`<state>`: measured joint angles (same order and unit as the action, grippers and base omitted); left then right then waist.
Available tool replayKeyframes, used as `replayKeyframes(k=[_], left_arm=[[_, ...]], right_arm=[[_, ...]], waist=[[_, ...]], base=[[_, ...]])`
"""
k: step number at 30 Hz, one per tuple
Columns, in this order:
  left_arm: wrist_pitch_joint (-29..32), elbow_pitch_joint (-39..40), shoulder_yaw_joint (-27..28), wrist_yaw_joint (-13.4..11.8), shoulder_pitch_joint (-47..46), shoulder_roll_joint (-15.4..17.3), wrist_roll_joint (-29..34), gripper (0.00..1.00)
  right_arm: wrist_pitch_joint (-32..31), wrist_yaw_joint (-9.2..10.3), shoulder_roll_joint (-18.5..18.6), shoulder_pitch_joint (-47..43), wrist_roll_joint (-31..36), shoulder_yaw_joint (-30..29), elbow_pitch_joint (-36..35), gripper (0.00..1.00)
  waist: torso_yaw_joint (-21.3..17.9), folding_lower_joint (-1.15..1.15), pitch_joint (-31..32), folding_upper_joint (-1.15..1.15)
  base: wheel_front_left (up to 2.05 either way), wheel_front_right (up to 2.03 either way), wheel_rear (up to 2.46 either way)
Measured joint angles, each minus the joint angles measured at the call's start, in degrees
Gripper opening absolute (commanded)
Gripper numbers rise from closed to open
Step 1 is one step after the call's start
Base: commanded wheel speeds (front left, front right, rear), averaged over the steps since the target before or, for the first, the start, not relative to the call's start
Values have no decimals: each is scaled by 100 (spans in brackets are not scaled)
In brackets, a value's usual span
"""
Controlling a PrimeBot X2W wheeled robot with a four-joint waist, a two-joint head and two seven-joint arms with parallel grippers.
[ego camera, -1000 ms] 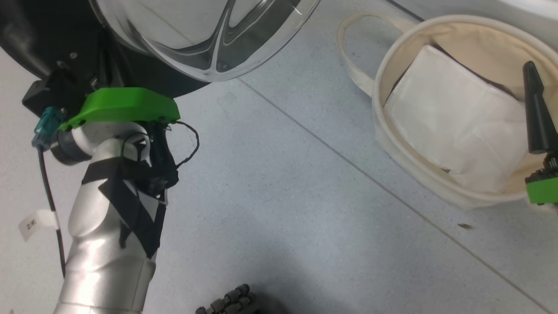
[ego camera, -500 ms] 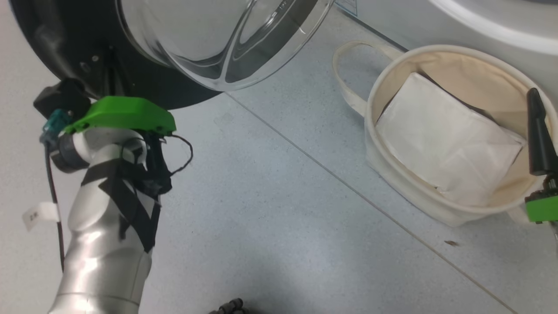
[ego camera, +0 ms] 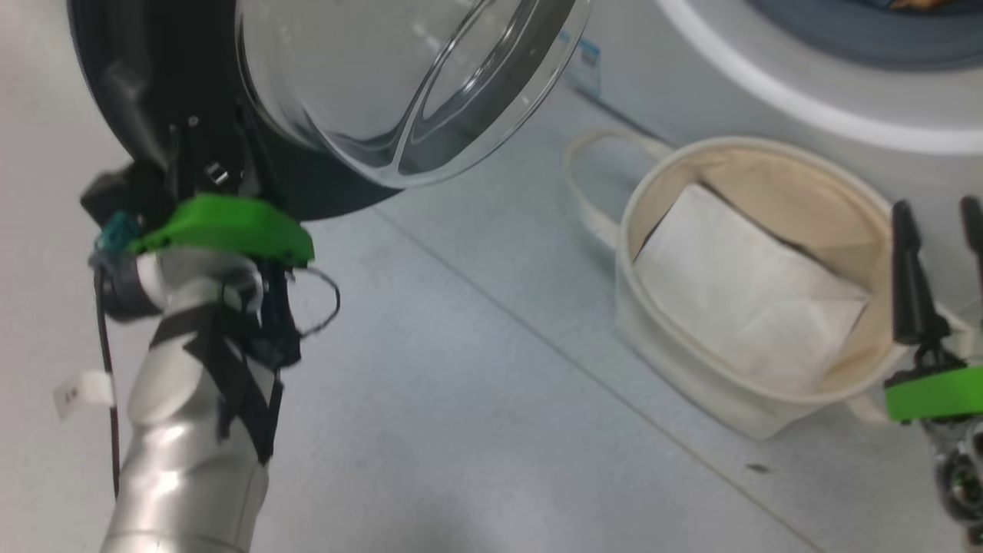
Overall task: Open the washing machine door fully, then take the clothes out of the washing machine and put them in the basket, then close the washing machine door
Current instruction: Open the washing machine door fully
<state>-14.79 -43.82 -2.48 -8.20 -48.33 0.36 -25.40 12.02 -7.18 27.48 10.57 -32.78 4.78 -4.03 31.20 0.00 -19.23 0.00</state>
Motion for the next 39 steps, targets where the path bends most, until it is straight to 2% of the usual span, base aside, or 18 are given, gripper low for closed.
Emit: replayKeyframes(k=[4, 7, 14, 20, 27, 28, 31, 36, 39], left_arm=[[1, -140, 74, 244, 460, 83, 215, 100], [4, -243, 119, 390, 759, 287, 290, 100], [136, -221, 1, 944, 1341, 513, 250, 100], [136, 475, -460, 1403, 2007, 728, 397, 100], [52, 1355, -868, 1533, 2576, 1094, 393, 100], [52, 1355, -868, 1533, 2576, 1094, 393, 100], [49, 1602, -1010, 1536, 2629, 1236, 372, 100], [99, 1633, -1497, 1537, 2803, 1510, -382, 100], [166, 1389, -1448, 1538, 2816, 1746, -669, 100]], right_arm=[[109, 0, -327, -126, 31, 87, 274, 100], [140, 0, -570, -177, 81, 196, 445, 100], [225, 0, -947, -182, 270, 388, 732, 100], [226, 0, -1091, -260, 390, 468, 898, 100], [226, 0, -1112, -282, 505, 634, 984, 100], [226, 0, -1112, -282, 505, 634, 984, 100], [226, 0, -1111, -281, 505, 660, 1023, 100], [227, 0, -1109, -281, 505, 668, 1098, 100], [227, 0, -1102, -281, 505, 701, 1163, 100]], waist=[[-201, 0, 420, 0], [-450, 0, 701, 0], [-1335, 0, 1200, 0], [-2188, 0, 1575, 0], [-3213, -1, 1866, 0], [-3213, -1, 1866, 0], [-3612, -1, 1954, 0], [-4170, -1, 2077, 0], [-4432, 0, 2149, 0]], base=[[0, 0, 0], [0, 0, 0], [0, 0, 0], [0, 0, 0], [0, 0, 0], [0, 0, 0], [0, 0, 0], [0, 0, 0], [0, 0, 0]])
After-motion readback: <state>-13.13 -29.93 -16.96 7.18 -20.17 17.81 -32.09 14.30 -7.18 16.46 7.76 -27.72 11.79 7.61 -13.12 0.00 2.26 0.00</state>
